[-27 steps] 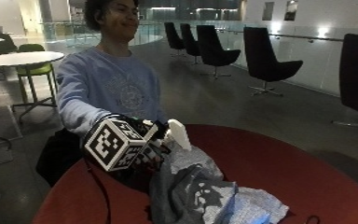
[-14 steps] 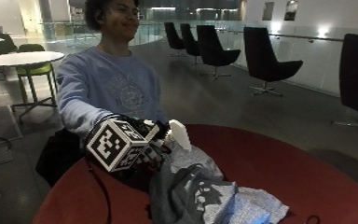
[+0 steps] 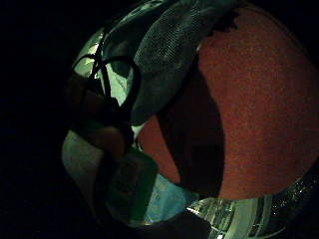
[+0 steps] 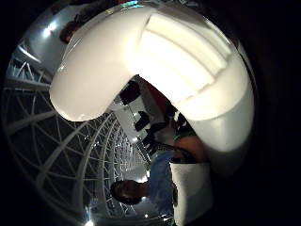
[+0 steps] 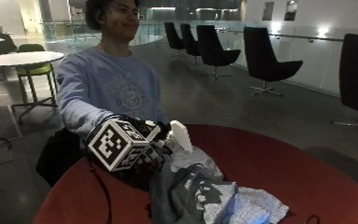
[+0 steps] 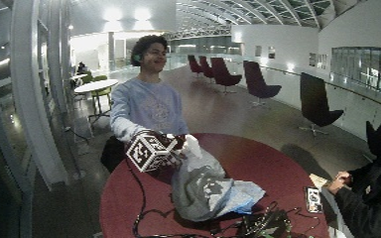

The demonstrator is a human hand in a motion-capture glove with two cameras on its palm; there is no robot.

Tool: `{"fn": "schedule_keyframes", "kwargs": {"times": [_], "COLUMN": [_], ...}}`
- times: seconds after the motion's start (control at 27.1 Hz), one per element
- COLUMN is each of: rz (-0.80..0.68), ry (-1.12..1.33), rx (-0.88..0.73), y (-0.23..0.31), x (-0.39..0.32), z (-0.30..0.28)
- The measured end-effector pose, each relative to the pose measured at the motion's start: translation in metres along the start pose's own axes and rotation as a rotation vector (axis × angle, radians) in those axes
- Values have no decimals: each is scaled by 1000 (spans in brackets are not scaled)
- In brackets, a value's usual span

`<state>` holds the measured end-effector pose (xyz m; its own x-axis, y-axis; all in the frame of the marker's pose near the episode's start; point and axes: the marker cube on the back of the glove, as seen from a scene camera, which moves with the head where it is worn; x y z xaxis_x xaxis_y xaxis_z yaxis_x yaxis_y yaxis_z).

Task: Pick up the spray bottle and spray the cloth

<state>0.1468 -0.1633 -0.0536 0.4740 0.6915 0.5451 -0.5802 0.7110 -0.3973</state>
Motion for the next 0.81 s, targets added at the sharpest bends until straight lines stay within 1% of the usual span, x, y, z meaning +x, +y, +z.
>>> {"fn": "schedule_keyframes", "kwargs": {"times": [0.3, 0.44, 0.59, 0.81], "rz": [18, -15, -154, -505], "ry": [6, 2, -48, -191], "rx": [16, 58, 123, 168], "y": [-1, 0, 5, 19], "x": [-1, -6, -23, -82], "z": [7, 11, 22, 70]}}
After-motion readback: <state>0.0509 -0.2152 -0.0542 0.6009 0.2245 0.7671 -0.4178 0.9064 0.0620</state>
